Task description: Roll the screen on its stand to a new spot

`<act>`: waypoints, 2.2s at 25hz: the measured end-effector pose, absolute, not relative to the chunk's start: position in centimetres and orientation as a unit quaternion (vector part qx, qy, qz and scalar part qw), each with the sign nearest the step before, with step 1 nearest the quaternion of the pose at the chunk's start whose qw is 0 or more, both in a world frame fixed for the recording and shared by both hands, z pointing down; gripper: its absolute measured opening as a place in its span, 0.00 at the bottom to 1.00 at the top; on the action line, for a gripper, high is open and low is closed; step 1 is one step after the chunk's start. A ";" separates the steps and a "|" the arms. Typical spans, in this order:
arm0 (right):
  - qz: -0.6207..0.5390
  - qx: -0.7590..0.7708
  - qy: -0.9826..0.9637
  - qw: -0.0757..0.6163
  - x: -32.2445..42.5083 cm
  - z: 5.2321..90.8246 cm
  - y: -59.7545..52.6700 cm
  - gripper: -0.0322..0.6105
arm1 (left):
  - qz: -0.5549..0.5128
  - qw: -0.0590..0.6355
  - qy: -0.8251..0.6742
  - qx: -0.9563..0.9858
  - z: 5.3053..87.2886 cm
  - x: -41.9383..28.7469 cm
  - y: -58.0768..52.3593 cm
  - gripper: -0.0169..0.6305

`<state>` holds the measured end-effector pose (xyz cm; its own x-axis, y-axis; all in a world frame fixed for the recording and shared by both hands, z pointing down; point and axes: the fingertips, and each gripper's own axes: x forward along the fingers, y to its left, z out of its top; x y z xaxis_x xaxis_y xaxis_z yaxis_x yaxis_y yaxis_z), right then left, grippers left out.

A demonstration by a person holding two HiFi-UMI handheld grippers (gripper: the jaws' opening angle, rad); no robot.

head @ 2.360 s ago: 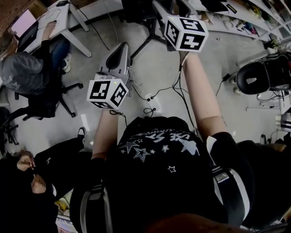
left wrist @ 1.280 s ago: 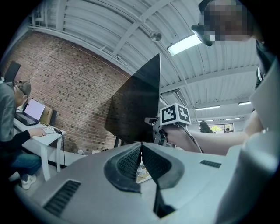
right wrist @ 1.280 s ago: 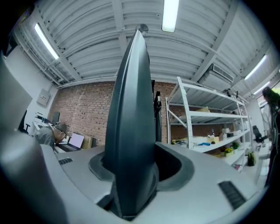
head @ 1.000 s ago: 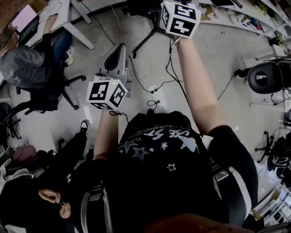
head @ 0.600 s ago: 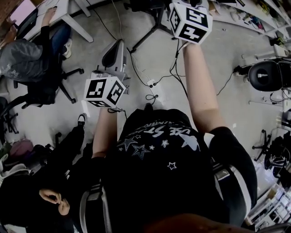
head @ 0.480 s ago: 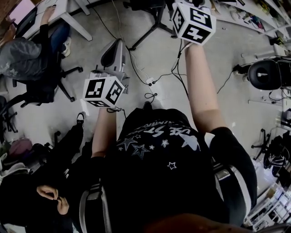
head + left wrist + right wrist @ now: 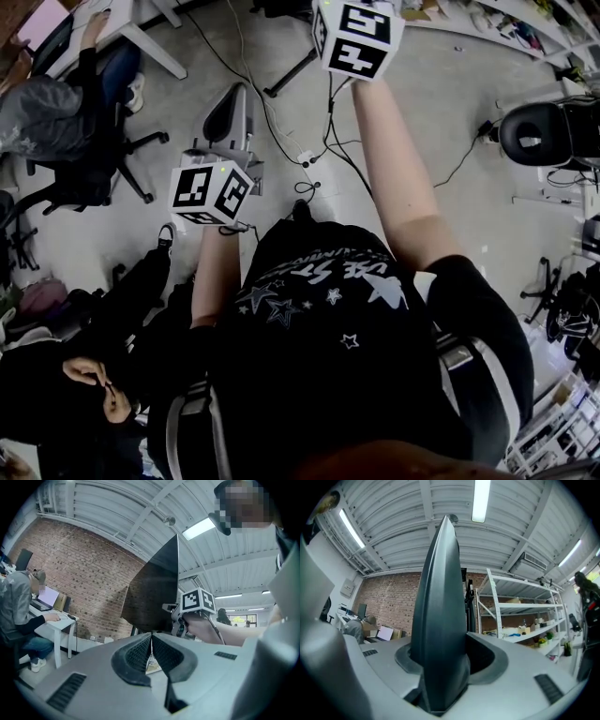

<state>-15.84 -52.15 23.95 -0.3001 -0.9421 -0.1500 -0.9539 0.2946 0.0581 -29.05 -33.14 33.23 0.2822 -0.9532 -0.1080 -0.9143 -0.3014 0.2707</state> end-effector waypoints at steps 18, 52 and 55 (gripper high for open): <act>0.057 -0.566 0.819 0.072 -7.3 24.2 -44.9 0.38 | -0.124 0.082 -0.565 0.811 32.6 -22.3 -29.3 0.04; 0.052 -0.554 0.826 0.090 3.2 24.5 -32.9 0.38 | -0.111 0.059 -0.548 0.827 31.5 -13.6 -21.4 0.04; 0.052 -0.551 0.828 0.092 3.8 24.7 -31.9 0.38 | -0.110 0.060 -0.546 0.828 31.7 -13.1 -21.0 0.05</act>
